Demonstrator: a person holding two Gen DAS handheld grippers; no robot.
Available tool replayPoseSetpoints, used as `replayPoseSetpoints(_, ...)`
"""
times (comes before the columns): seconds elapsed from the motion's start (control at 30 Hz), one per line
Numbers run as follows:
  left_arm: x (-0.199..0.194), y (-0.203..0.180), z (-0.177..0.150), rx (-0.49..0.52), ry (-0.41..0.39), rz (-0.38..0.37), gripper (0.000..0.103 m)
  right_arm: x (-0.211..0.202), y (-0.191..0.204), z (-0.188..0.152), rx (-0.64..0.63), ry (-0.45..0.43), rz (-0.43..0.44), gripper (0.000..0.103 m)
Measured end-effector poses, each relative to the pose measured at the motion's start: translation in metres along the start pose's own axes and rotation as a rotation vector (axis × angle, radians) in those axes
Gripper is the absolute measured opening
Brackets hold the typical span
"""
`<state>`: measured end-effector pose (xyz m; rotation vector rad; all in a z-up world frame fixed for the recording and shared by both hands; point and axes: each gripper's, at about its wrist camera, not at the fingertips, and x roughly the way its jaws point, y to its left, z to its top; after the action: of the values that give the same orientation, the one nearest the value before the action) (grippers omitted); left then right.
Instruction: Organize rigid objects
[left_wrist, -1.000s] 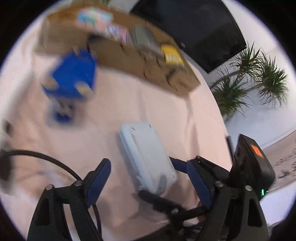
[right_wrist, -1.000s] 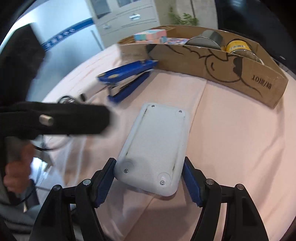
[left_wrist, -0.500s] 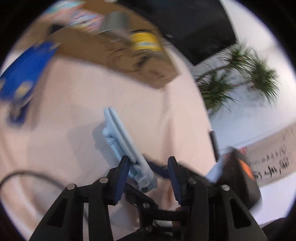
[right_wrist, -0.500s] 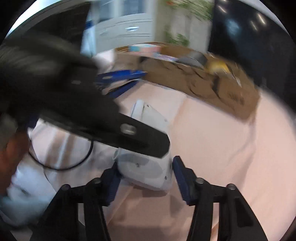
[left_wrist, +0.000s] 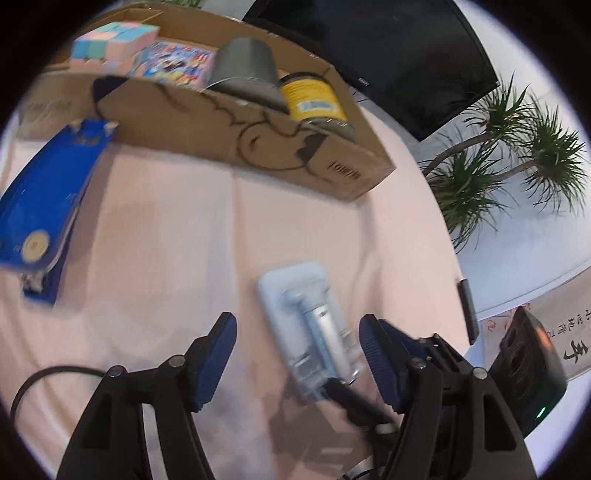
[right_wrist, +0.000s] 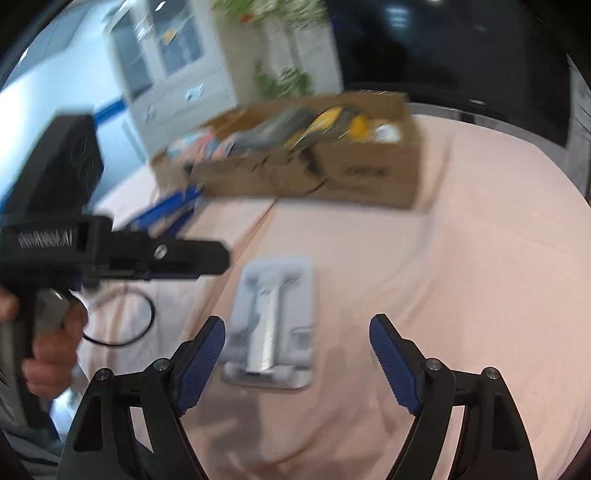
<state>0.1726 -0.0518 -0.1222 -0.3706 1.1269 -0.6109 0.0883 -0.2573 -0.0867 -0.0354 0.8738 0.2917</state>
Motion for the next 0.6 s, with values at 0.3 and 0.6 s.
replayPoseSetpoints(0.3, -0.004, 0.013, -0.009, -0.007, 0.035, -0.024, 0.068, 0.017, 0.022, -0.010, -0.039, 0.049, -0.074, 0.065)
replayPoseSetpoints(0.6, 0.005, 0.012, -0.016, -0.007, 0.127, -0.141, 0.037, 0.005, 0.005, -0.012, 0.321, 0.067, 0.264, 0.065)
